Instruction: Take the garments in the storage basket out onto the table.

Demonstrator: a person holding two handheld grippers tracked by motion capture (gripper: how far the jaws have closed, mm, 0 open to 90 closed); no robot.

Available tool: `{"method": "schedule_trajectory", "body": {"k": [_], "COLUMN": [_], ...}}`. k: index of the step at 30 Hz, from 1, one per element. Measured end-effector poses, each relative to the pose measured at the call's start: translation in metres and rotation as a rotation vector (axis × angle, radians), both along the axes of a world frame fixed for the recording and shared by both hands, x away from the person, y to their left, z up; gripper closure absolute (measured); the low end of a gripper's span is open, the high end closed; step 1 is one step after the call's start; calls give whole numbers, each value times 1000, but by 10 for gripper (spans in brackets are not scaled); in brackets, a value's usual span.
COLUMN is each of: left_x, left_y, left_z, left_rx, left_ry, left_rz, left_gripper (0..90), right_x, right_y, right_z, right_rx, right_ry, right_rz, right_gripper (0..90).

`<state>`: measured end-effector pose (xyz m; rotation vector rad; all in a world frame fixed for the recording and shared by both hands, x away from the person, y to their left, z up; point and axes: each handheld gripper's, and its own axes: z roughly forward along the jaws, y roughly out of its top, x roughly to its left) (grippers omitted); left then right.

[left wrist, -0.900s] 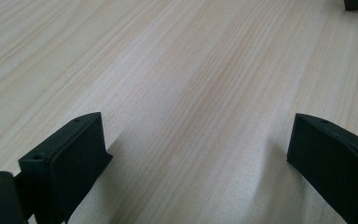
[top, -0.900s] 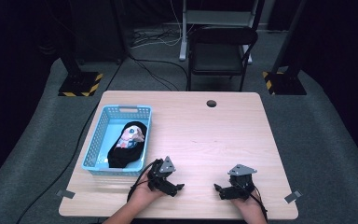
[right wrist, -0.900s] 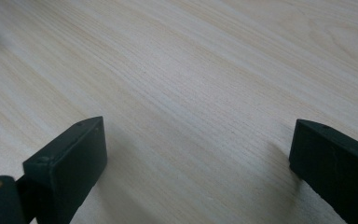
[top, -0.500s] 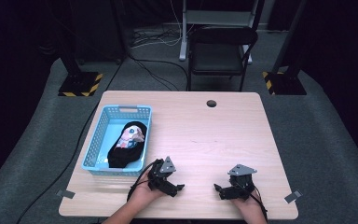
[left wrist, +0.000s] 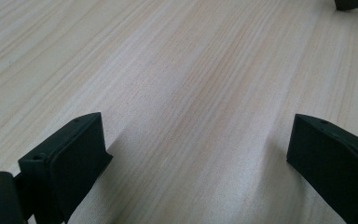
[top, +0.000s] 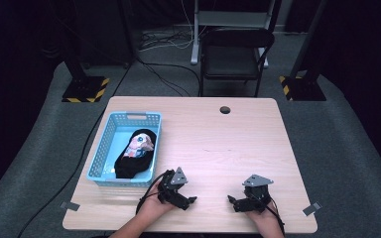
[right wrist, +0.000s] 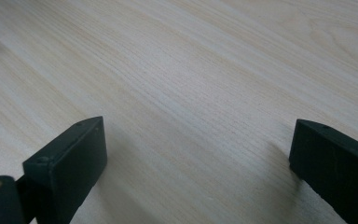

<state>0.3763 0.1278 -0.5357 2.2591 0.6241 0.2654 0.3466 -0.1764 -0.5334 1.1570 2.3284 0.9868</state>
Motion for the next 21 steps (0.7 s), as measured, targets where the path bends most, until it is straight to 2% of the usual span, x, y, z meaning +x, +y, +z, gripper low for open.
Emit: {"method": "schedule_trajectory", "body": {"k": [14,21], "left_x": [0,-3], "left_y": [0,-2], "left_z": [4,9], "left_rx": [21,27], "left_ry": [21,11], "left_rz": [-7,-18], "left_gripper": [73,76], "right_x": [0,0], "right_y": [0,0], "right_z": [0,0], "right_rx": [0,1], "right_ry": [1,0], "right_rz": [-1,-1], "right_gripper": [33,33]}}
